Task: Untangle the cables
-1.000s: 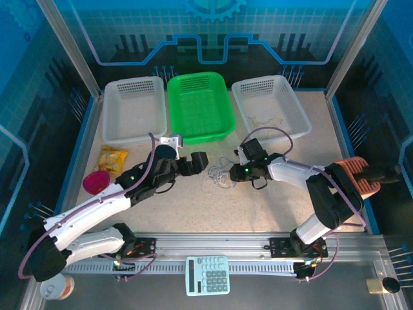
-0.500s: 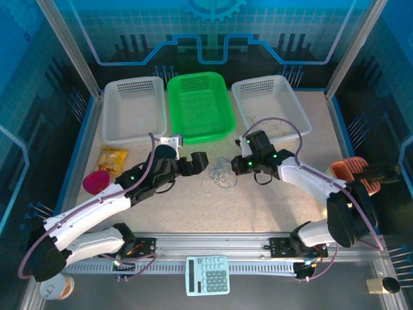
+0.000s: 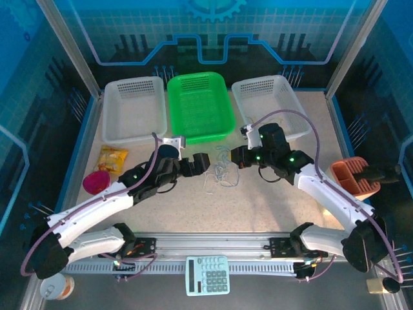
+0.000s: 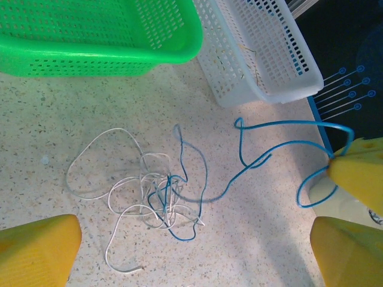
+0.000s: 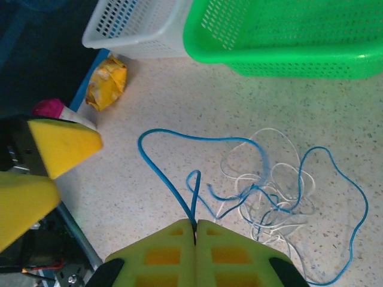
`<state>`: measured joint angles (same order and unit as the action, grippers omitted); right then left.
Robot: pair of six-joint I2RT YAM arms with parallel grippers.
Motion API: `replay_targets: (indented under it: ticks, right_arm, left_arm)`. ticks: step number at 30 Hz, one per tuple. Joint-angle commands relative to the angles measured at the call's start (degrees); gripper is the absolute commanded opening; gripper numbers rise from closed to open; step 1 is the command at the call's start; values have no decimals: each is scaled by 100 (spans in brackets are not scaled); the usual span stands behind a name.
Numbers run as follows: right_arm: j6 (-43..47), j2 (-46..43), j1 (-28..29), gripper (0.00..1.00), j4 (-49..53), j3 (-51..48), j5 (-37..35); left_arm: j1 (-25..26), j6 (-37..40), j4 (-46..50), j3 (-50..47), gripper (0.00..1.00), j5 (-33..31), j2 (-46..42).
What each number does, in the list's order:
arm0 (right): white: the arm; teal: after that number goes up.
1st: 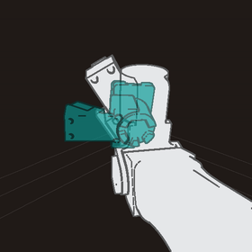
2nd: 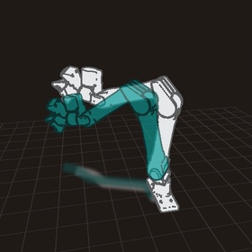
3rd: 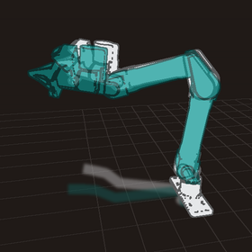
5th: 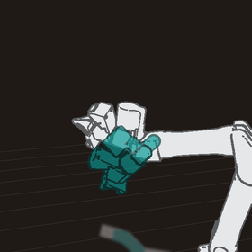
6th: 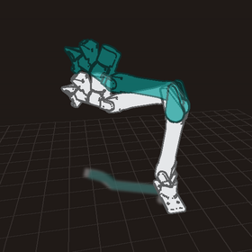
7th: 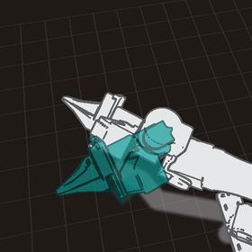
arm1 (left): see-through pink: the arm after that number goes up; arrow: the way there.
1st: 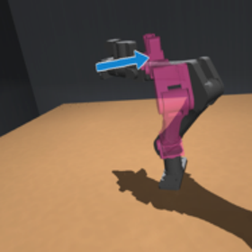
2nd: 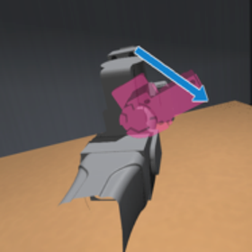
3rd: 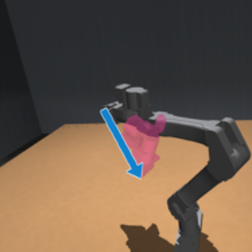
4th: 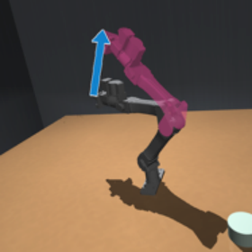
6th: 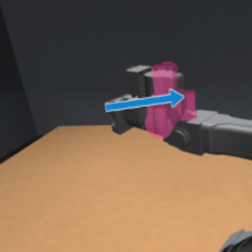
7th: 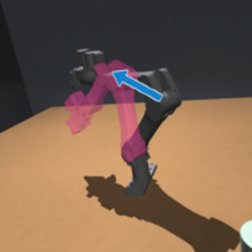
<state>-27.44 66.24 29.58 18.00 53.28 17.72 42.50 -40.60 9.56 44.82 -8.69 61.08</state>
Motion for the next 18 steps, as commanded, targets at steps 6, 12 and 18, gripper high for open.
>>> replay_targets:
  ticks: [6,12,18]
  right_arm:
    - [-70,-337,47,0,-78,107,288]
    - [18,-440,42,0,-501,-165,506]
    - [53,-515,94,0,-901,-393,751]
  left_arm:
    - [-277,-684,-409,154,99,711,-47]
    - [-573,-2096,-1064,19,98,1213,-146]
    - [-587,-3090,-1758,53,92,1586,51]
